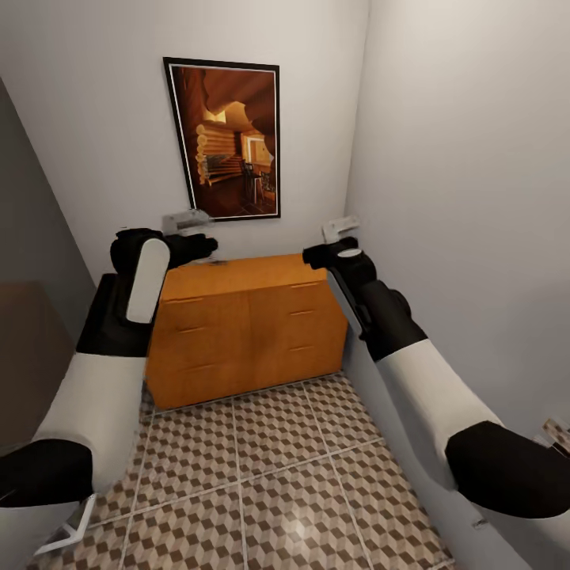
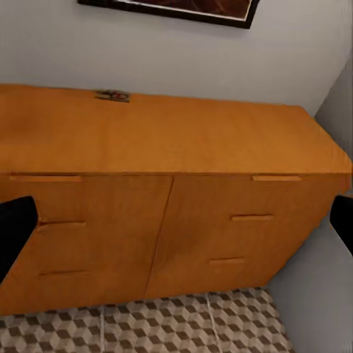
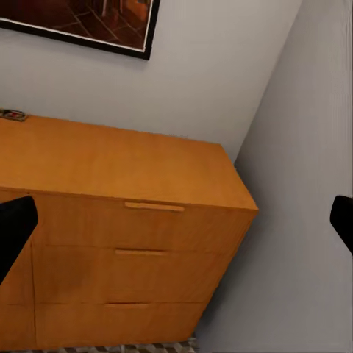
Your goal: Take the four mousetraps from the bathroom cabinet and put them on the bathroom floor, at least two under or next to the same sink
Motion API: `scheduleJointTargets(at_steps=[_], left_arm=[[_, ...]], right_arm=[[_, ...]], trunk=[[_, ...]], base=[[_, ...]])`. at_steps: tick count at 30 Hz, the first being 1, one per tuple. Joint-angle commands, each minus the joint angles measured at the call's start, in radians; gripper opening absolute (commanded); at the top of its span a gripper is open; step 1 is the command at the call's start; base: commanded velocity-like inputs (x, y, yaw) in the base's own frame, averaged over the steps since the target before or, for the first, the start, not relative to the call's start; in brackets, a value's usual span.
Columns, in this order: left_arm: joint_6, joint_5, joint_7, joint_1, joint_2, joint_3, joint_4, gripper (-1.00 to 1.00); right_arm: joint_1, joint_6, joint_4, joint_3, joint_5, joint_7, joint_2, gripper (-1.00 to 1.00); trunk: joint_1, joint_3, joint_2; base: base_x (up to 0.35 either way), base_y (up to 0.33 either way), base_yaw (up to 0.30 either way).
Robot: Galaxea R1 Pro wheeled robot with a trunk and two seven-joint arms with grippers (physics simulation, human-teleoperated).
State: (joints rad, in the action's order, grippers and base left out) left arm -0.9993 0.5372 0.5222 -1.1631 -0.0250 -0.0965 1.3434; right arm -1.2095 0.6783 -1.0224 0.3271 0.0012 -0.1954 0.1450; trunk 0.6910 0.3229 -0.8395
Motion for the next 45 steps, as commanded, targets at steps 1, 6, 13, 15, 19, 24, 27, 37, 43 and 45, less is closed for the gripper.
scheduleJointTargets(at_steps=[1, 6, 13, 15, 19, 24, 27, 37, 43, 45], left_arm=[[-0.001, 0.012, 0.022, -0.006, 0.014, 0.006, 0.008, 1.00], [0.025, 0.018, 0.034, 0.031, 0.060, 0.019, -0.022, 1.00], [0.065, 0.014, 0.035, 0.041, 0.048, -0.019, -0.046, 1.00], [0.069, 0.013, 0.035, 0.039, 0.049, -0.040, -0.049, 1.00], [0.073, 0.010, 0.036, 0.032, 0.054, -0.080, -0.065, 1.00], [0.074, -0.017, 0.039, -0.008, 0.059, -0.125, -0.119, 1.00], [0.074, -0.122, 0.038, -0.048, 0.053, -0.186, -0.194, 1.00], [0.078, -0.265, 0.016, -0.073, 0.025, -0.246, -0.250, 1.00], [0.078, -0.278, 0.017, -0.064, -0.004, -0.253, -0.216, 1.00], [0.078, -0.280, 0.019, -0.061, -0.014, -0.254, -0.207, 1.00]], right_arm=[[-0.006, -0.013, 0.011, 0.001, -0.002, -0.015, 0.001, 1.00], [-0.014, -0.052, 0.095, 0.005, -0.150, -0.032, 0.007, 1.00], [-0.031, -0.091, 0.160, 0.009, -0.218, -0.036, 0.006, 1.00], [-0.040, -0.098, 0.169, 0.010, -0.224, -0.037, 0.006, 1.00], [-0.051, -0.104, 0.186, 0.010, -0.229, -0.037, 0.007, 1.00], [-0.057, -0.108, 0.198, 0.012, -0.231, -0.038, 0.008, 1.00], [-0.058, -0.110, 0.205, 0.020, -0.234, -0.036, 0.008, 1.00], [-0.059, -0.107, 0.209, 0.031, -0.236, -0.034, 0.008, 1.00], [-0.059, -0.101, 0.210, 0.032, -0.237, -0.035, 0.006, 1.00], [-0.058, -0.101, 0.211, 0.032, -0.237, -0.034, 0.006, 1.00]], trunk=[[0.000, 0.001, -0.001], [0.000, 0.001, -0.001], [0.000, 0.001, -0.001], [0.000, 0.001, -0.001], [0.000, 0.001, -0.001], [0.000, 0.001, -0.001], [0.000, 0.001, -0.001], [0.000, 0.001, -0.001], [0.000, 0.001, -0.001], [0.000, 0.001, -0.001]], base=[[0.000, 0.000, 0.000], [0.000, 0.000, 0.000], [0.000, 0.000, 0.000], [0.000, 0.000, 0.000], [0.000, 0.000, 0.000], [0.000, 0.000, 0.000], [0.000, 0.000, 0.000], [0.000, 0.000, 0.000], [0.003, 0.000, 0.000], [0.010, 0.000, 0.000]])
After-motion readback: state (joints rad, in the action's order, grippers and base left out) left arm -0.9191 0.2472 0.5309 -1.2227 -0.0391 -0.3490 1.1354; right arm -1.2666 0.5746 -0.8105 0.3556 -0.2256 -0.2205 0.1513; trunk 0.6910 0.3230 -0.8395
